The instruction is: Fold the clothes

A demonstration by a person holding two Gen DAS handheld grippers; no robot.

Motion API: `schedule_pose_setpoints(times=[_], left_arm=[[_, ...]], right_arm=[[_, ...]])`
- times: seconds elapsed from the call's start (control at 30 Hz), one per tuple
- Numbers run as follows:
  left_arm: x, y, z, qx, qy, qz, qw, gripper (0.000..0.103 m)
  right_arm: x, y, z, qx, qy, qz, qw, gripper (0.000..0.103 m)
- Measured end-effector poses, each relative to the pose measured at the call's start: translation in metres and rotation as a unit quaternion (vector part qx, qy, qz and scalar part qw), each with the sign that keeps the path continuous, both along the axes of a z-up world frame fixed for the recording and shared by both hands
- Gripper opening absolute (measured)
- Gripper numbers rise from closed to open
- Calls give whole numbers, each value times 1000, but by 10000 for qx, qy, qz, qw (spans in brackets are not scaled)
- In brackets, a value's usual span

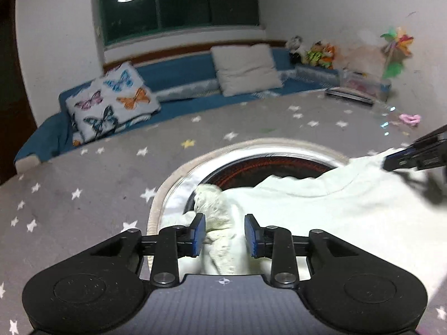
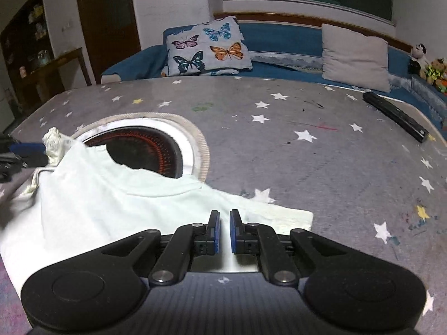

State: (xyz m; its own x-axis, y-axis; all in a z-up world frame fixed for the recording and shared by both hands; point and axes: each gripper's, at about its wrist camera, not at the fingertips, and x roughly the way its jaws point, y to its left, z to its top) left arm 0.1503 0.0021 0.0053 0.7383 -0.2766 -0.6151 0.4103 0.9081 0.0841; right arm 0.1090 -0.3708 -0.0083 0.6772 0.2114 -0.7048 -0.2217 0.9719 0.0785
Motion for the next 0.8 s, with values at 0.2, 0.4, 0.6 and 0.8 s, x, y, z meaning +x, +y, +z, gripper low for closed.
schedule_pose_setpoints(times=[0.2, 0.4, 0.6, 0.8], left_arm=[[32, 29, -14, -75, 231, 776, 9967, 28], [22, 41, 0, -280, 74, 886, 9956, 28], [14, 7, 7, -431, 4, 201, 9989, 29], [34, -7, -15, -182, 202, 297, 9992, 30]], right_arm=[[0, -9, 0, -21, -13, -149, 9999, 8], [-6, -8, 10, 87, -163, -190, 9996, 10], [-3, 8, 7, 188, -73, 39, 9998, 15], [-1, 9, -1, 217, 9, 39, 9998, 15]])
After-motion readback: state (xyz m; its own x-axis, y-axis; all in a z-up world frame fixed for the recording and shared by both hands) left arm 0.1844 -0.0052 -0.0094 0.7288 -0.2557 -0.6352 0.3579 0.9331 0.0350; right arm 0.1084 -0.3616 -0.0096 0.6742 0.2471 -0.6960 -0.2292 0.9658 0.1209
